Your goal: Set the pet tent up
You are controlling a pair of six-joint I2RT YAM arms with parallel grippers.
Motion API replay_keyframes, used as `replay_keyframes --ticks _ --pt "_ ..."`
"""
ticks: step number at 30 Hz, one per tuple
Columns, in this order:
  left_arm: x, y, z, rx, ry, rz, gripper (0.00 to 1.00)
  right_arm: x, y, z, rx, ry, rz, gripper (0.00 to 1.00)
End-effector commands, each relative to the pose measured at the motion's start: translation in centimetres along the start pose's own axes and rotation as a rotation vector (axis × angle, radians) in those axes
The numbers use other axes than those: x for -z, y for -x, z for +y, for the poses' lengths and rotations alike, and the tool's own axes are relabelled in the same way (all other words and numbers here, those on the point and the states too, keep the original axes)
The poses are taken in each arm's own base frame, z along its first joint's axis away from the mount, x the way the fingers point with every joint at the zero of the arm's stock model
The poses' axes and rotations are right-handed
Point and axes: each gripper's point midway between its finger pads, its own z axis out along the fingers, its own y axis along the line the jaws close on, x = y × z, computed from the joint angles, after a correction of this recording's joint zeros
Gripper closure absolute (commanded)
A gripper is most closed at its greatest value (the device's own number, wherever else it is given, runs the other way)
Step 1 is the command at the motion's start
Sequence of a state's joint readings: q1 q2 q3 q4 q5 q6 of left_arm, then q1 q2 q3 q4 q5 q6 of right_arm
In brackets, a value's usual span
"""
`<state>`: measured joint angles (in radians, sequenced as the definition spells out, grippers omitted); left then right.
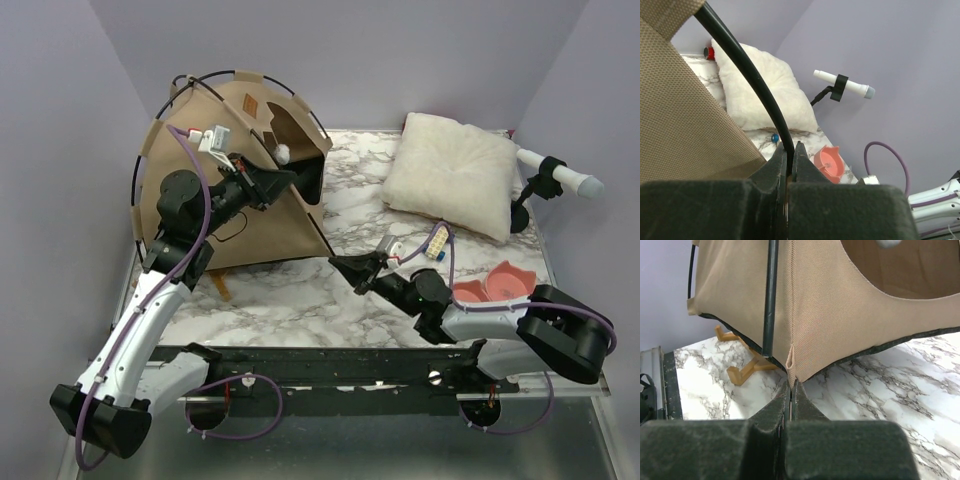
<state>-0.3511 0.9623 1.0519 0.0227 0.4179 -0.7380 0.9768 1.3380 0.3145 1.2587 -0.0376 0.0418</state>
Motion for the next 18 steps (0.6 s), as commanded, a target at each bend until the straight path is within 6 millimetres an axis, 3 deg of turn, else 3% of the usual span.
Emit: replay_keyframes --ticks 1,18 --pt "0.0 5.0 -1.1 -0.162 -0.020 -0.178 1.00 1.3 -1.2 0.0 -0.026 -0.023 0.049 0.99" --pt "-0.9 4.4 0.5 -0.165 0.008 -0.166 1.00 1.5 -0.9 0.6 -0.022 -0.003 0.052 0.99"
